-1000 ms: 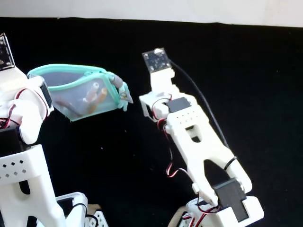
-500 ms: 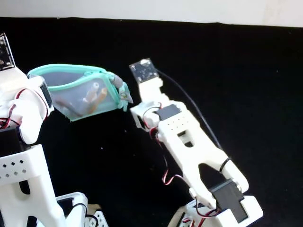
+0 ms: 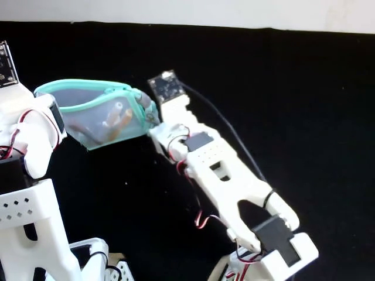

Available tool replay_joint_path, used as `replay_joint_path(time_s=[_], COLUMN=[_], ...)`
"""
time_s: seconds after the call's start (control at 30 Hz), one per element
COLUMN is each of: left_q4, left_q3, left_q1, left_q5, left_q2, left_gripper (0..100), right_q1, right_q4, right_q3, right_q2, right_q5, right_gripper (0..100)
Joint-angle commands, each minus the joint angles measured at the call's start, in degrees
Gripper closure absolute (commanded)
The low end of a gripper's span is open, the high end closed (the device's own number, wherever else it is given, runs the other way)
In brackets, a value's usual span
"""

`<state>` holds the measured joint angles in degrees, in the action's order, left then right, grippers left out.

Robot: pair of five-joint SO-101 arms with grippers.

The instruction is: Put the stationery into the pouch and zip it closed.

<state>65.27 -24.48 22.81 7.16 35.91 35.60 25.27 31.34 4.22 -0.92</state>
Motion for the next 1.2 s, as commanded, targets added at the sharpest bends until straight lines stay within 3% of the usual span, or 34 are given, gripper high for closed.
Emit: replay_joint_path(time_s=[0.0, 0.37, 1.07, 1.17], left_q4=[0.88, 0.88, 0.88, 0.88], left_q3=[-1.1, -1.1, -1.19, -1.19], left_q1=[-0.66, -0.66, -0.66, -0.66], left_q5=[-0.35, -0.35, -0.35, -0.35], left_q2=[-4.79, -4.88, -4.88, -4.88], left_gripper=[99, 99, 99, 99], right_q1=[0.75, -4.53, -6.81, -6.11], right_q4=[-5.05, -21.23, -20.18, -20.09], right_q3=[-0.31, 0.31, 17.45, 19.74], right_q2=[-0.92, -4.09, 9.8, 11.38], right_q5=[-0.62, -0.62, -0.7, -3.87], right_gripper=[83.9, 83.9, 83.9, 83.8])
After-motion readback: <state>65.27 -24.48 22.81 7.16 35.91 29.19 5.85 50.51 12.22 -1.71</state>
